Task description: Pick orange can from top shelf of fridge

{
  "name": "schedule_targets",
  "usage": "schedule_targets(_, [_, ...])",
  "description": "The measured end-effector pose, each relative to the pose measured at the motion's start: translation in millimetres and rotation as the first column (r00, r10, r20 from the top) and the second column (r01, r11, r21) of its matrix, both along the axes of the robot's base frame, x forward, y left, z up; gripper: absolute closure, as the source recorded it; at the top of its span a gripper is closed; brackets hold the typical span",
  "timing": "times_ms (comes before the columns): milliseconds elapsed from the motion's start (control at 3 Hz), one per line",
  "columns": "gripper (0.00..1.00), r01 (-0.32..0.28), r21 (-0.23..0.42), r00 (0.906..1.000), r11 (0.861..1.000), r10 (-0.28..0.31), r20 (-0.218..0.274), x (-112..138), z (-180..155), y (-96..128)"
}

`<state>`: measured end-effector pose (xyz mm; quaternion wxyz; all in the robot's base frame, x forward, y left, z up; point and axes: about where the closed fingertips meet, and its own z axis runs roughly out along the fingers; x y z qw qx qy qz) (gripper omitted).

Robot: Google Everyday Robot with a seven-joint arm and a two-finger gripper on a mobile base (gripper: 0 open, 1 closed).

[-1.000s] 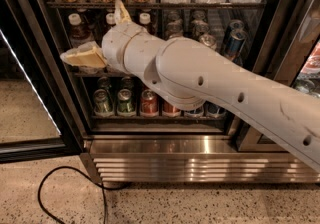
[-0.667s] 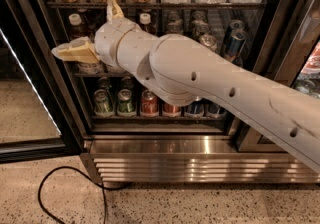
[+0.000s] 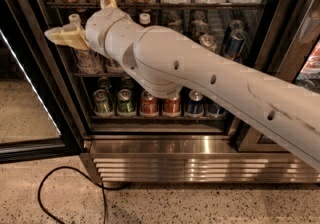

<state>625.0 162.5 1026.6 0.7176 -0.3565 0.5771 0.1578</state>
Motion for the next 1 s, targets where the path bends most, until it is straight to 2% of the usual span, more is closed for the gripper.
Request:
schedule_targets(333, [0.04, 0.098, 0.004, 0.9952, 0.995, -0.098, -0.001, 14.8, 3.8, -3.7])
schedule_targets(667, [0.04, 0.218, 0.019, 0.976, 0.976, -0.218, 0.007, 25.9, 6.7, -9.9])
schedule_targets(1000, [0.02, 0.326, 0.059, 0.9445, 0.943, -0.328, 0.021, 34.5, 11.3, -21.2])
